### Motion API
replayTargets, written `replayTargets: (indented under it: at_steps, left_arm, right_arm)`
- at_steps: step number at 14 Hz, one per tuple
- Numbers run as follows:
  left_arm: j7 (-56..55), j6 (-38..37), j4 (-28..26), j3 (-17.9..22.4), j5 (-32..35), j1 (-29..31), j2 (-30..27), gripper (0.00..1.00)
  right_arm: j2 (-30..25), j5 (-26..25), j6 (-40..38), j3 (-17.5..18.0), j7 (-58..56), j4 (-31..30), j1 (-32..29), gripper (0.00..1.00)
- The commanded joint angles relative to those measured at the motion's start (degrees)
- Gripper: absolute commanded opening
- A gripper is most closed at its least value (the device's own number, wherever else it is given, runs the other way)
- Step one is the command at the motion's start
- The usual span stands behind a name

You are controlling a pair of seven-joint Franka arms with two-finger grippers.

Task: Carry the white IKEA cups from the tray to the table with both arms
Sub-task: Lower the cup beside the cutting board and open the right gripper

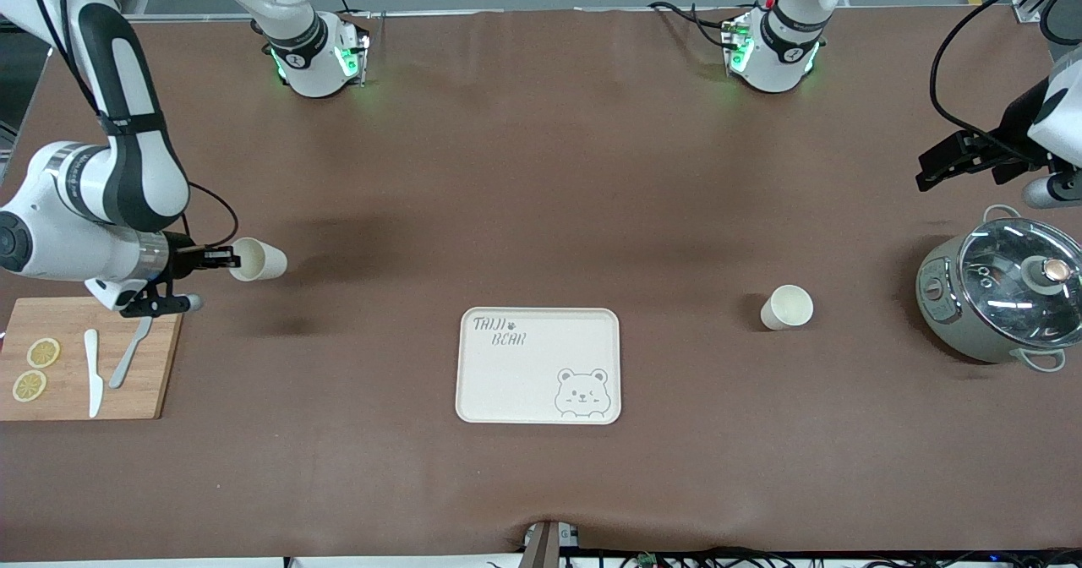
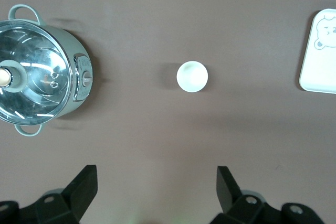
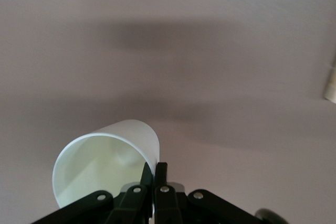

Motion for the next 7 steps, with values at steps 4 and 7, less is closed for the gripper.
replayTargets:
  at_steps: [4, 7]
  left_arm:
    - [1.41, 0.81, -1.21, -0.15, -1.18, 0.06, -0.68, 1.0]
    - [1.41, 0.81, -1.12, -0.15, -1.26, -0.03, -0.68, 1.0]
  right_arm:
    - [-2.35, -1.39, 9.48, 1.2, -7.12, -11.14, -5.4, 0.0]
    - [-2.26, -1.39, 12.82, 1.2, -7.21, -13.69, -6.2, 0.0]
